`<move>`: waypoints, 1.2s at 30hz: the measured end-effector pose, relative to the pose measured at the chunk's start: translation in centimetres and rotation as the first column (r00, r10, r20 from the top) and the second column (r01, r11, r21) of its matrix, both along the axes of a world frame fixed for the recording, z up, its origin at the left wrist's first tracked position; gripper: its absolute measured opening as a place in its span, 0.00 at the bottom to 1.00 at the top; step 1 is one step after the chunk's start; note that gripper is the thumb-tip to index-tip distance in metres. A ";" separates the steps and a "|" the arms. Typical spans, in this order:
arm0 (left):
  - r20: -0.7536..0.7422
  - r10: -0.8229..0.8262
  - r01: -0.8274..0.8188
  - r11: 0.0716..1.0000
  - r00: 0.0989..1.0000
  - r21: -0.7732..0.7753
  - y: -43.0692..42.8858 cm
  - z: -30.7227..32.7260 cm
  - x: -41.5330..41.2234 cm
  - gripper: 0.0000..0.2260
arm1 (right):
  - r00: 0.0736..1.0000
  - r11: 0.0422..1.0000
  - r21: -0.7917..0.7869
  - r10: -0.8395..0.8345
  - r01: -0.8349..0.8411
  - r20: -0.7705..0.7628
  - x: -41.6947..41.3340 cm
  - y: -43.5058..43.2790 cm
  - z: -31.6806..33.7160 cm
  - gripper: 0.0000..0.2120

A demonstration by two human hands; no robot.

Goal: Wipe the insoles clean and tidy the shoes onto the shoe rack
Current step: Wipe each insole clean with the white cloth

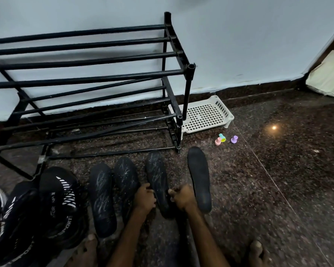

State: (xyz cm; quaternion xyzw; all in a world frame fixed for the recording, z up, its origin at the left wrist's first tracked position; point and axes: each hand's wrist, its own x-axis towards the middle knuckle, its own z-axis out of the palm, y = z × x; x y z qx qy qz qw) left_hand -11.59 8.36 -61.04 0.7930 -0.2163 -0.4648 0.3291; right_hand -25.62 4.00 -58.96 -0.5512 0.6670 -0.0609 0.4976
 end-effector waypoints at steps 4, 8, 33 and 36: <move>-0.052 0.080 -0.082 0.996 0.995 -0.037 1.1 1.0 0.0 0.17 | 0.984 0.990 -0.015 -0.139 0.142 0.115 -0.1 0.9 0.0 0.13; -0.135 0.032 -0.043 0.996 0.990 -0.080 2.4 3.7 0.6 0.13 | 0.947 0.986 0.010 -0.160 0.164 0.278 -1.3 1.5 1.4 0.08; -0.718 -0.267 -0.302 0.773 0.643 -0.558 2.2 25.6 2.4 0.37 | 0.735 0.928 -0.372 0.231 0.031 0.637 -1.0 5.4 19.1 0.05; -0.783 -0.313 -0.358 0.756 0.537 -0.548 2.5 26.0 2.5 0.40 | 0.702 0.930 -0.364 0.225 0.053 0.676 -0.7 5.6 19.8 0.05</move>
